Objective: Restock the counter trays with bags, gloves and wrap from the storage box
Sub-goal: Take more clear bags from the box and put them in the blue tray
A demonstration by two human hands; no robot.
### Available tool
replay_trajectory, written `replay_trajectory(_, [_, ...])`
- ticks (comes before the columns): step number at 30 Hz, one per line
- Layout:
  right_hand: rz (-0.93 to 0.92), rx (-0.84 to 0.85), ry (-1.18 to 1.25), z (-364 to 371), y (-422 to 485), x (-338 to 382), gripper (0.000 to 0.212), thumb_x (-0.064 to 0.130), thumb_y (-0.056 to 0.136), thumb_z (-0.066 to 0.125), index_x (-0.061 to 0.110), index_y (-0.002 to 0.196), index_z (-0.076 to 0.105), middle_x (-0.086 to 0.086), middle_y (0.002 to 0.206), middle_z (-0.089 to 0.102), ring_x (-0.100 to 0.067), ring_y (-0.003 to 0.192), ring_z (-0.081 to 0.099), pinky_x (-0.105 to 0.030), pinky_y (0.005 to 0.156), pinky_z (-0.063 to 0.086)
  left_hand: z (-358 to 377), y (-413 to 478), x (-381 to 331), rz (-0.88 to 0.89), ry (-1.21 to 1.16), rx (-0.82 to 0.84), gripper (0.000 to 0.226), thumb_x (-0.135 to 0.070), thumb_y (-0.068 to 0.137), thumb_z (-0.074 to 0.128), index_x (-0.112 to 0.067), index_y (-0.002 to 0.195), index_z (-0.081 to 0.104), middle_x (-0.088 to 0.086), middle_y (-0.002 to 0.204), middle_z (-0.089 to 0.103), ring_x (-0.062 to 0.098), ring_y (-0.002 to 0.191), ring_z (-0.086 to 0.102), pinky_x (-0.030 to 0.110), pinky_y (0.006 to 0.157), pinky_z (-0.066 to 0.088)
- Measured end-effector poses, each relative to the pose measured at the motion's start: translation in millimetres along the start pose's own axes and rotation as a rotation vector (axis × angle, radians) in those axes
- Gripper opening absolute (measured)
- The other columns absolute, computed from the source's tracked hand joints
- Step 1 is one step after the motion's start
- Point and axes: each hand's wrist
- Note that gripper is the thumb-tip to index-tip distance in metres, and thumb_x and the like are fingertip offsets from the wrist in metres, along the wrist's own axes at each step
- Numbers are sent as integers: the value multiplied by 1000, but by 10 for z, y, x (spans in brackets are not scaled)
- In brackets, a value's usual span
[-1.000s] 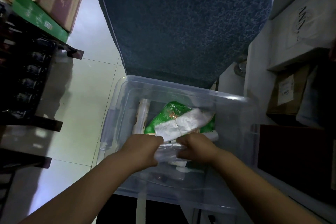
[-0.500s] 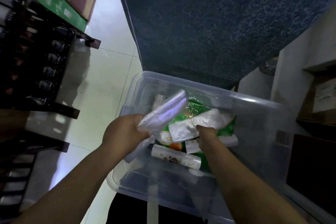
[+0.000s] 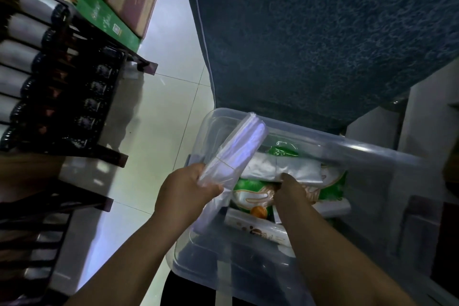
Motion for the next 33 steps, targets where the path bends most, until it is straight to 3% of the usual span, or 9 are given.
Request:
replay_trajectory(5, [-116,-101,232,-166,-231,91,47,-2,80,63,6,125,49,-18,123,59,-37,102,61,-46,83,54,-124,-41,-57,42,14,-6,17,-37,67,71,-26,78,64,-5,69,67,16,65,61,33,63,50])
replay_trajectory(8, [-228,-78,85,-359,-598,103,40,0,81,63,8,119,52,-16,115,61,-34,99,61,-49,88,53,-167,-85,-187,127,66,0,17,-36,68,70,-23,76,63,-4,66,66,15,63,60,32,59,49])
replay_trajectory(12, [-416,-19,38,-502,-1285,157,22,0,81,61,13,98,55,-11,96,64,-25,85,63,-40,75,56,-220,-197,-416,301,190,5,16,-34,71,66,-24,66,54,-5,58,57,21,59,56,24,49,37])
replay_trajectory(16, [-579,11,133,-489,-2077,142,24,1,80,61,12,100,56,-10,92,65,-20,82,64,-23,54,54,-353,-432,-596,576,343,-23,11,-30,82,55,-24,88,62,2,76,68,26,68,60,25,52,36])
replay_trajectory(21, [-616,35,311,-496,-2826,11,17,2,85,56,5,102,54,-17,96,64,-28,87,64,-33,68,56,-639,-894,-603,911,340,2,10,-31,88,51,-28,90,60,-4,69,64,15,58,55,23,43,31])
replay_trajectory(23, [-657,26,335,-567,-3014,-90,20,3,86,54,2,106,54,-15,91,65,-22,77,66,-27,58,57,-744,-1058,-584,1040,357,12,10,-35,88,51,-29,93,59,-4,71,64,15,61,57,24,44,29])
replay_trajectory(27, [-715,-50,331,-802,-3287,-353,5,7,84,55,12,85,58,-9,75,66,-14,59,66,-22,49,51,-840,-1394,-579,1244,425,-5,16,-31,89,51,-29,102,60,-5,86,69,19,74,60,28,53,37])
replay_trajectory(30, [-717,-80,406,-1022,-3443,-551,7,11,85,54,12,88,60,-14,82,70,-24,69,70,-28,54,53,-813,-1702,-582,1367,464,-3,19,-32,90,49,-30,107,58,-6,95,69,18,81,61,27,55,31])
replay_trajectory(33, [-687,-93,579,-1273,-3615,-743,22,32,90,49,14,96,62,-15,92,69,-29,83,68,-33,61,52,-735,-2042,-612,1469,495,30,23,-34,93,42,-28,112,52,-3,103,65,18,87,59,28,58,35])
Point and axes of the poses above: each hand's wrist, its own y-axis towards the middle knuckle, its own z-axis out of the palm, x = y × z
